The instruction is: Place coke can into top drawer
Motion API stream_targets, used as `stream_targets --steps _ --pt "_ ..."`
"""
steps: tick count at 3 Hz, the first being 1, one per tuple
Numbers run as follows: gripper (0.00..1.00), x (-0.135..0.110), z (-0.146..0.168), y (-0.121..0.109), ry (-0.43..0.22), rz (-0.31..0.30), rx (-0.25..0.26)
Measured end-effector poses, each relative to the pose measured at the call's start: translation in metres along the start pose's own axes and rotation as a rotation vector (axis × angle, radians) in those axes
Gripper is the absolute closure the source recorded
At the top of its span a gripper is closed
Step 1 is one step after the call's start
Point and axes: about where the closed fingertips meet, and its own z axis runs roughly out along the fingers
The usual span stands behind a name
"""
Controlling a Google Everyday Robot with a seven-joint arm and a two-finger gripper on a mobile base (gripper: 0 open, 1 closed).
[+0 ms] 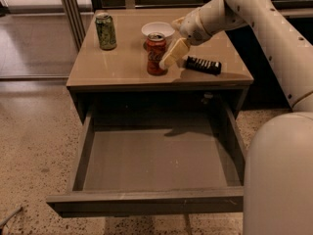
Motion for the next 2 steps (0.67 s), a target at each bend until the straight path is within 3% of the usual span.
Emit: stream_targets --steps 2 --pt "0.00 -0.0129 0.0237 -0.0080 0.040 -0.027 -0.054"
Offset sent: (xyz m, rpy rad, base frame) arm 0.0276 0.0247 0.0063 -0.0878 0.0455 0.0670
